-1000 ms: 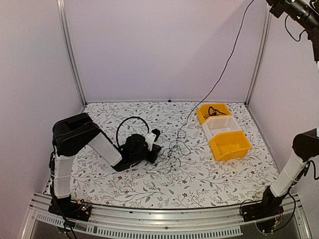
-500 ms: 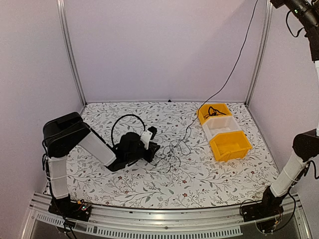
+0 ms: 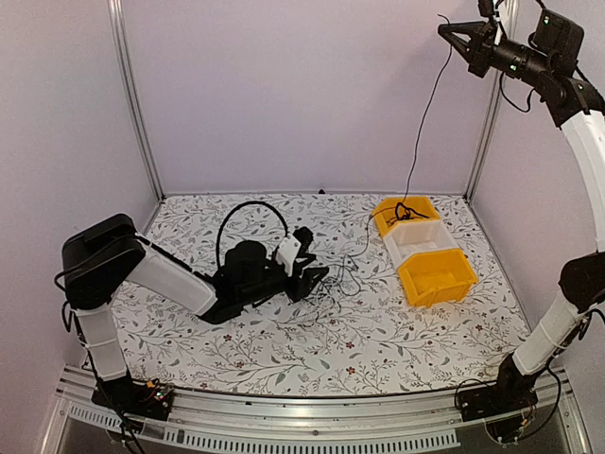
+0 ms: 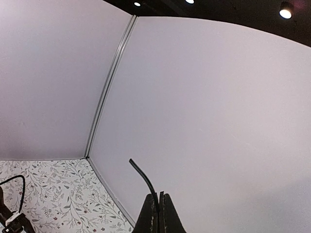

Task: Untangle the cables

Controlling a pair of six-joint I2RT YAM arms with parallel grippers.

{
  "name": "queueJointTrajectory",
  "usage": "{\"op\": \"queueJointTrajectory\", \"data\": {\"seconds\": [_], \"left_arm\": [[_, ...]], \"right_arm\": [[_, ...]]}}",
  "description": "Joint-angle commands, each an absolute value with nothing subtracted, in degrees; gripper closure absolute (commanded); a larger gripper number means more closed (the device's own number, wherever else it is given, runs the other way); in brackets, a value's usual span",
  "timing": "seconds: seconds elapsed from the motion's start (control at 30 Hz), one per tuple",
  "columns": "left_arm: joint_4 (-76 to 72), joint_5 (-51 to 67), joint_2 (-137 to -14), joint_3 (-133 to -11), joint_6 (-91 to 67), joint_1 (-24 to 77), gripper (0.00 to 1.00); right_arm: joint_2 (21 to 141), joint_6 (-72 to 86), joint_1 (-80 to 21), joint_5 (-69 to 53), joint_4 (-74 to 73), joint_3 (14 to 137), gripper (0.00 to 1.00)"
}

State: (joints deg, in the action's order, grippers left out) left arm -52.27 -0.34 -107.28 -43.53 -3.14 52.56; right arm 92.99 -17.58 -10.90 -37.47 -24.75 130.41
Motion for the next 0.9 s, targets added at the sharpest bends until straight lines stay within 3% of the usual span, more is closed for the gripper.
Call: {"op": "queueJointTrajectory", "data": {"seconds": [0.0,0.43,0.6,0.77,0.87], "left_arm": [[-48.00,2.95,-112.87,-52.42,-1.34,54.11,0.51],[-31.24,-5.85,-127.75,-72.61,-7.34,52.94,0.48],[-30.47,-2.01,-130.94,-75.18,-8.34,51.38,0.59],[-31.07,-0.44,-132.40,-74.15,-9.15,50.24,0.80],[-31.04,-0.69,-131.86,-72.22,-9.76,49.97,0.79]], "right_arm": [[90.21,-15.64,-10.81,-42.22,-24.72,129.77,1.00],[89.21,-14.56,-10.83,-44.03,-24.94,128.58,1.00],[89.41,-14.51,-10.83,-43.92,-24.66,128.96,1.00],[90.67,-15.42,-10.87,-39.79,-23.46,132.20,1.00],[92.51,-16.33,-10.89,-35.65,-21.56,136.96,1.00]]}}
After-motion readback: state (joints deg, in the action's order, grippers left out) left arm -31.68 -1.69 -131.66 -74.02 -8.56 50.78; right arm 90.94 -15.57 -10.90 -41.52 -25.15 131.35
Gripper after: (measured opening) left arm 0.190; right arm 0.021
